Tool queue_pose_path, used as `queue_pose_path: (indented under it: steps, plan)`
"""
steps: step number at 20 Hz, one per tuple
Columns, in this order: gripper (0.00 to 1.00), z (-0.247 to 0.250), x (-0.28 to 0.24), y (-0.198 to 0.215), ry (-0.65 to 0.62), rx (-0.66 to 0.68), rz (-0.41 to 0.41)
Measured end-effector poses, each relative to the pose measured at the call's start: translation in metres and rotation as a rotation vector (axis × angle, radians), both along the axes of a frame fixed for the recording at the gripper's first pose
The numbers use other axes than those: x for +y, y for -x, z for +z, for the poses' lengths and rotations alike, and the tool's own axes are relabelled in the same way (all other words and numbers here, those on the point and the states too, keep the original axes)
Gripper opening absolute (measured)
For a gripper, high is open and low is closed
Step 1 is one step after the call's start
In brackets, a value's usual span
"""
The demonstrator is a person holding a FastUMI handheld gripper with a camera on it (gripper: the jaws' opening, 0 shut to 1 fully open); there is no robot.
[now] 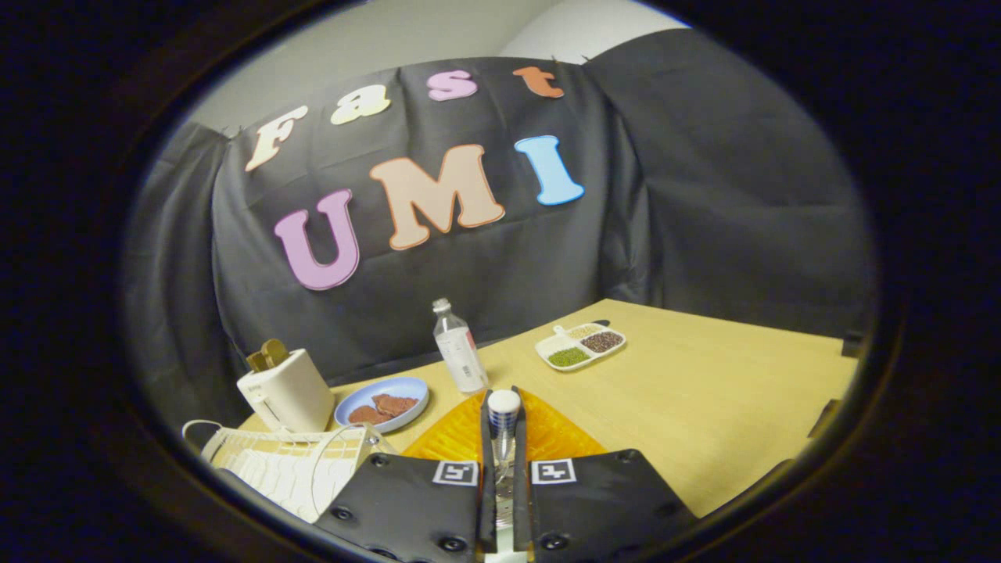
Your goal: Take the plate from the dish rack, then take the spoon from the basket and place it into the plate.
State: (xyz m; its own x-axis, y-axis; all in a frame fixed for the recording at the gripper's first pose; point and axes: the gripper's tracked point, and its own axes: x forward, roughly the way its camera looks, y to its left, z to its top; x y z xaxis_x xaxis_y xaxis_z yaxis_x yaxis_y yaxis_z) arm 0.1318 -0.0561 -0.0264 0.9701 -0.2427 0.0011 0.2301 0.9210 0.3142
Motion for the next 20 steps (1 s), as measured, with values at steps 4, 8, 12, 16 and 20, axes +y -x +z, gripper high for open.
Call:
queue_pose_path:
  steps: [4, 8, 12, 16, 20]
  plan:
    - [0.11, 0.02, 0.013, 0.0, 0.079, -0.012, 0.02]
    - [0.1, 0.045, 0.007, 0.016, 0.121, -0.044, -0.022]
    - [0.11, 0.076, 0.0, 0.045, 0.115, -0.09, -0.069]
    - [0.1, 0.105, 0.007, 0.084, 0.061, -0.168, -0.052]
    - [0.1, 0.117, 0.021, 0.124, 0.01, -0.216, -0.002]
